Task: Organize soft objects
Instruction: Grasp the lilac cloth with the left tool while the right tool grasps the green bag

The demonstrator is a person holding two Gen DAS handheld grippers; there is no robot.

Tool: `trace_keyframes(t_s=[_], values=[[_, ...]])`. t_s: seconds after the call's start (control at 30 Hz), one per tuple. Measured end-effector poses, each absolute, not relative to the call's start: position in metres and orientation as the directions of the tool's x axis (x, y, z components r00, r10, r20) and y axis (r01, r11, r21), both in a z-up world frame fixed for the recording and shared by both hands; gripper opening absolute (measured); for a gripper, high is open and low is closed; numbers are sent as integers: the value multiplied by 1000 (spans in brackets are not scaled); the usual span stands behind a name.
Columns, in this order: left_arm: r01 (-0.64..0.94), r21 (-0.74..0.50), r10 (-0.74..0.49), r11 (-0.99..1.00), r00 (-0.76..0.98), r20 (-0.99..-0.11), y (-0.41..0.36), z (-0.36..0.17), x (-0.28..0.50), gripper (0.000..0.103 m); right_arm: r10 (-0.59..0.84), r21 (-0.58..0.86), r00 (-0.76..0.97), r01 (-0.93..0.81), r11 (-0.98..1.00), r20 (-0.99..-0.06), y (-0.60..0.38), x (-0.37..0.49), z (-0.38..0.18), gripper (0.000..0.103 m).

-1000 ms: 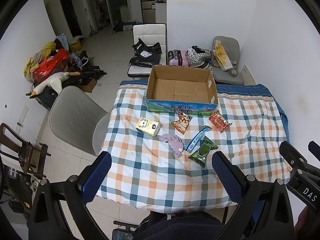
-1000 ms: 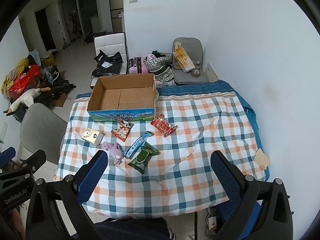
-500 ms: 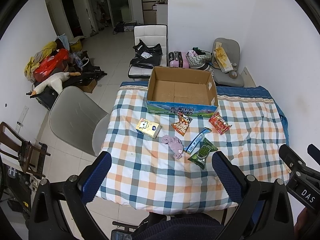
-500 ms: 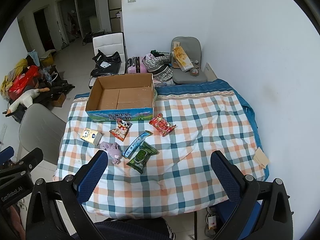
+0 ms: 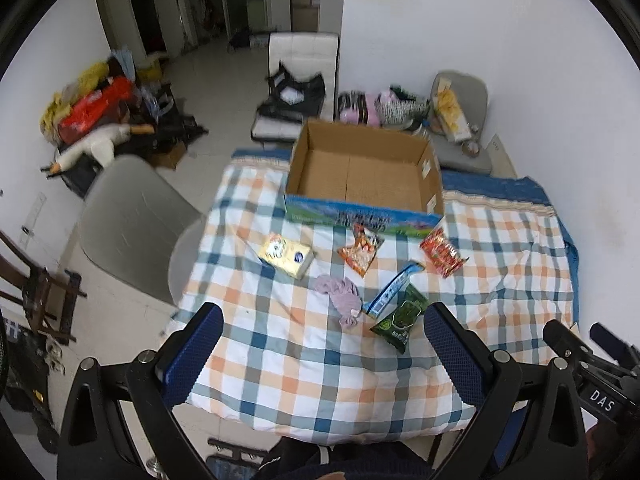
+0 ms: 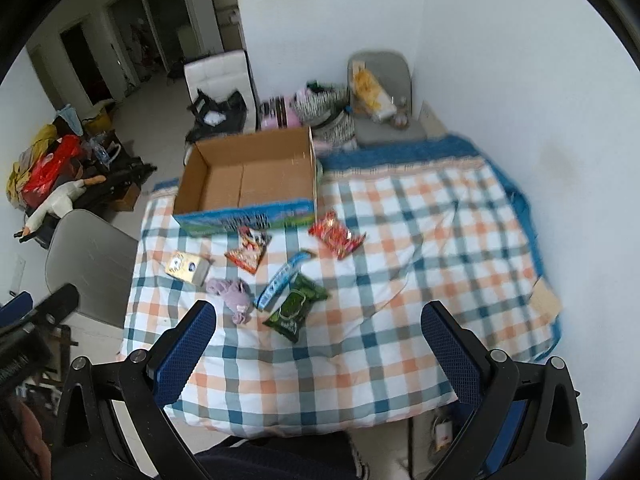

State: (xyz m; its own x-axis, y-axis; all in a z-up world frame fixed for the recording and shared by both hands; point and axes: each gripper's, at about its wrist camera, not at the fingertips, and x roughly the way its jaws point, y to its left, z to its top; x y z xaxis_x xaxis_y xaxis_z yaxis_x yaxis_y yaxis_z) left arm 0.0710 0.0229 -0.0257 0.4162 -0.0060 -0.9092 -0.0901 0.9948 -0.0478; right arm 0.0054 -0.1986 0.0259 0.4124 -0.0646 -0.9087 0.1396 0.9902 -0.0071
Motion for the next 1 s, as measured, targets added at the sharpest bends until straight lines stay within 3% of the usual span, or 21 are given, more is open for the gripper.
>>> trace_keyframes(t_s=[0.3, 0.6, 0.77, 0.83, 0.87, 1.0], values=[[-126, -19, 4, 992, 183, -983, 15, -172, 132, 103, 53, 83, 133, 229, 970, -990, -238, 78, -154, 103], [-156, -15, -9, 988, 38, -999, 8, -279, 174, 99, 167, 137, -69, 313, 940, -984, -234, 124, -328, 98], [-168, -12, -18, 986, -34, -999, 8, -321, 181, 98, 185, 132, -145, 314, 940, -972, -214, 137, -381, 81], [-164, -14, -26, 986, -72, -997, 5, -335, 183, 98, 202, 138, -183, 310, 941, -962, -206, 139, -398, 53], [-163, -16, -31, 987, -88, -996, 4, -341, 183, 98, 210, 142, -203, 307, 941, -956, -202, 139, -407, 48], [-147, -49, -68, 988, -125, -990, -2, -356, 186, 98, 189, 126, -235, 260, 957, -953, -199, 137, -412, 40]])
